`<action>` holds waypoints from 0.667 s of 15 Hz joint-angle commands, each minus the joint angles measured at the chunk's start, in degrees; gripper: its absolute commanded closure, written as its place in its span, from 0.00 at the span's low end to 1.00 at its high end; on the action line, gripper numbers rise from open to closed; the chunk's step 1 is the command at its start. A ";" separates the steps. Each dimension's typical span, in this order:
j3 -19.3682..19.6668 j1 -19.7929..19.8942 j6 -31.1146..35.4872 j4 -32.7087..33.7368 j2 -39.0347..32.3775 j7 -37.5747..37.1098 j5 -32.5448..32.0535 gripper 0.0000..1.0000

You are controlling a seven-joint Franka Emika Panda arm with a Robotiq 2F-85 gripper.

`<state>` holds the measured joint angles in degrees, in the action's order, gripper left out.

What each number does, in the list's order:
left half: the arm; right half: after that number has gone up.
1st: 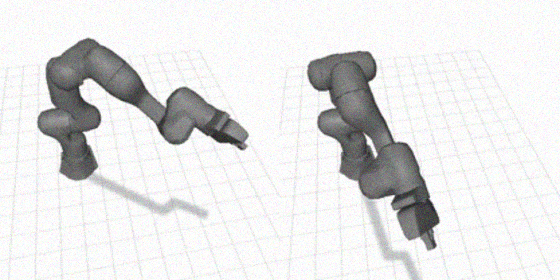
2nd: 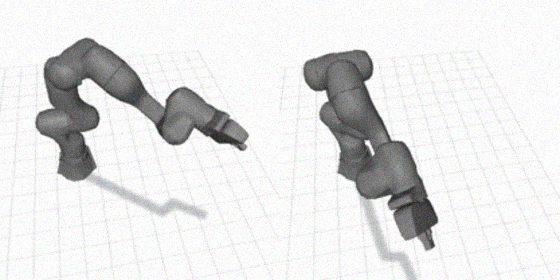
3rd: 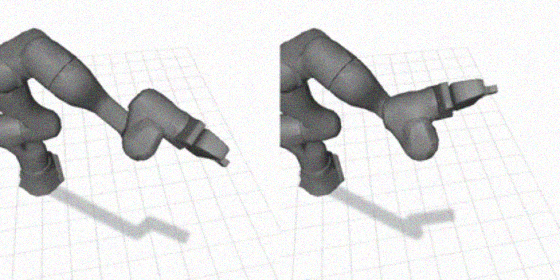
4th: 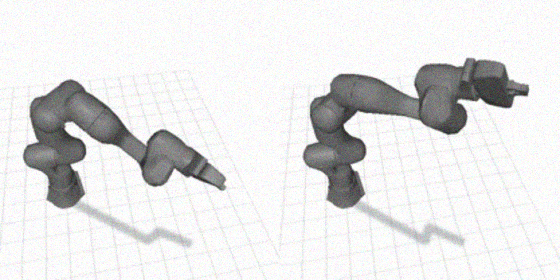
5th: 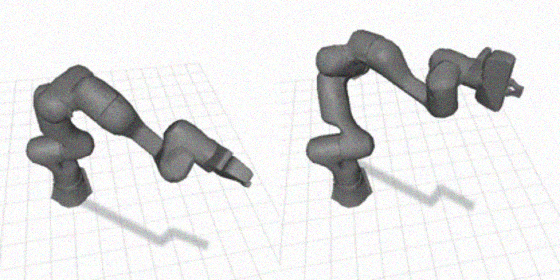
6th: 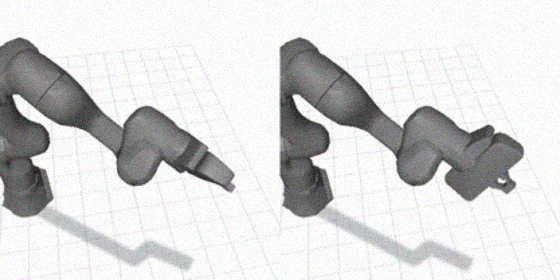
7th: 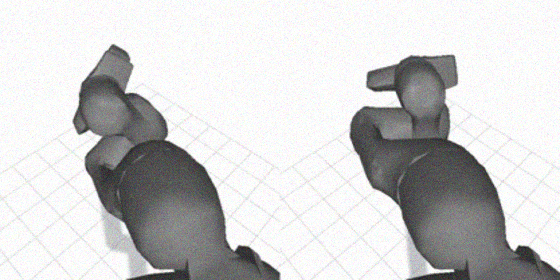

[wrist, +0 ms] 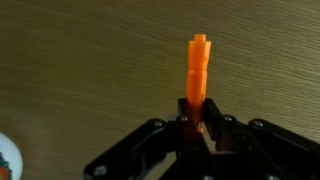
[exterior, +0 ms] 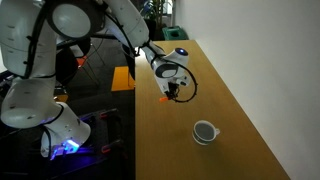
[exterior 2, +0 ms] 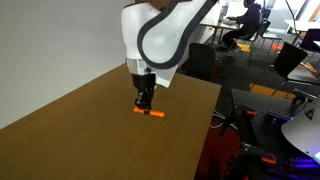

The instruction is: Put the marker in the cup

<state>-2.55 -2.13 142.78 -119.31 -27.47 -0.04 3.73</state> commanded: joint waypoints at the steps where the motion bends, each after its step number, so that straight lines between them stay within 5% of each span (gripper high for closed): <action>1: 0.27 2.65 -10.34 -2.78 9.60 4.41 -0.43 0.95; 7: 3.36 4.27 -21.95 -0.24 16.36 6.03 -4.31 0.95; 10: 5.07 3.64 -17.64 -1.00 17.14 -0.24 -8.54 0.95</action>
<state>1.42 2.00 123.26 -119.56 -11.64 4.46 -1.37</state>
